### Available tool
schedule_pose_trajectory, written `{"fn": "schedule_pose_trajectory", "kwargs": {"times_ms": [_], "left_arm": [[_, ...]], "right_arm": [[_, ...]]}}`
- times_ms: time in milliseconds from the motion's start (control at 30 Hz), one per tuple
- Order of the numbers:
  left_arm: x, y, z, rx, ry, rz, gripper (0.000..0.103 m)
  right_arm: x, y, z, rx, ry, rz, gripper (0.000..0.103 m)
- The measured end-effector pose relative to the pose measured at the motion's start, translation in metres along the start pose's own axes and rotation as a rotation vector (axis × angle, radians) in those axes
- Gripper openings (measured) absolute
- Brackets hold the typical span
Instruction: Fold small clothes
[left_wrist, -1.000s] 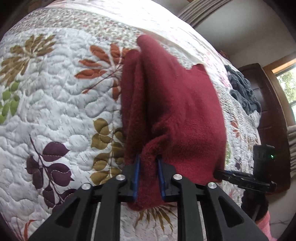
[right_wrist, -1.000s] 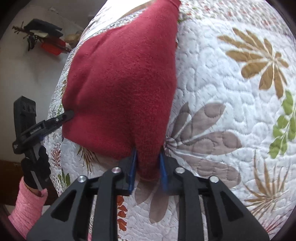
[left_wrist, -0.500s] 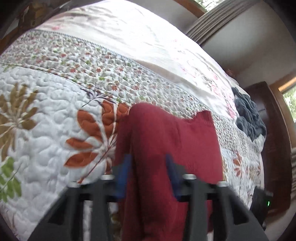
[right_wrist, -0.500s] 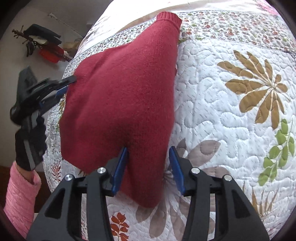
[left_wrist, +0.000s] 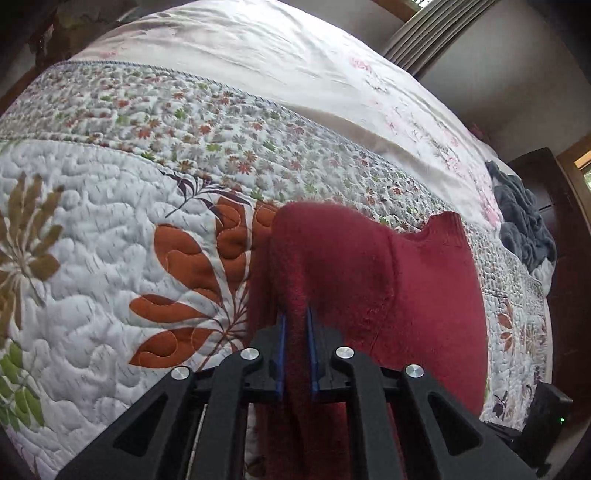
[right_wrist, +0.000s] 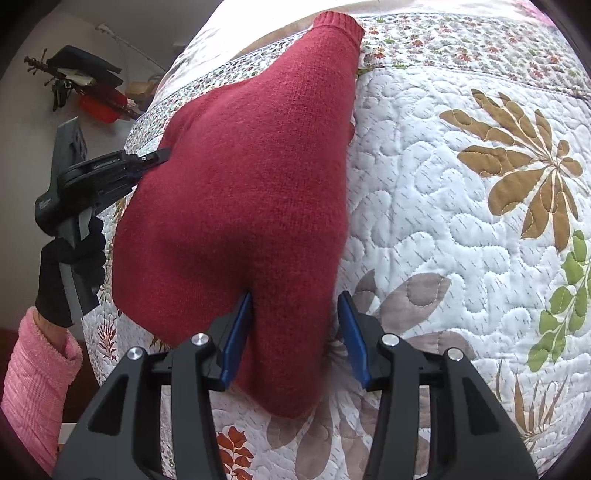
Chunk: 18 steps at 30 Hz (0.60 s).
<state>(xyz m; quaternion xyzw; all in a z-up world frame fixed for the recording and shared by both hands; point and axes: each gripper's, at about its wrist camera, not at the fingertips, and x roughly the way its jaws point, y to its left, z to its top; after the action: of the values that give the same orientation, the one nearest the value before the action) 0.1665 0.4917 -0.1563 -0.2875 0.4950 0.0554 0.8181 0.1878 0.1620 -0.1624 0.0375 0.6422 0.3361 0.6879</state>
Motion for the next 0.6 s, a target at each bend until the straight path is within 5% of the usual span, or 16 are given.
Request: {"fn": "schedule_pose_trajectory", "kwargs": {"times_ms": [167, 233, 300, 600], "left_arm": [[-0.03, -0.001, -0.009, -0.004, -0.001, -0.059, 0.024], [-0.043, 0.0, -0.015, 0.003, -0.002, -0.082, 0.049], [-0.052, 0.007, -0.022, -0.006, 0.016, -0.114, 0.063], [-0.021, 0.015, -0.031, -0.025, 0.129, -0.149, 0.067]], "right_arm": [[-0.007, 0.002, 0.002, -0.007, -0.003, -0.003, 0.049], [-0.014, 0.003, 0.003, -0.018, -0.018, -0.005, 0.049], [-0.024, 0.002, 0.006, -0.02, -0.038, 0.001, 0.049], [-0.04, -0.004, 0.03, -0.004, -0.071, 0.028, 0.057]]}}
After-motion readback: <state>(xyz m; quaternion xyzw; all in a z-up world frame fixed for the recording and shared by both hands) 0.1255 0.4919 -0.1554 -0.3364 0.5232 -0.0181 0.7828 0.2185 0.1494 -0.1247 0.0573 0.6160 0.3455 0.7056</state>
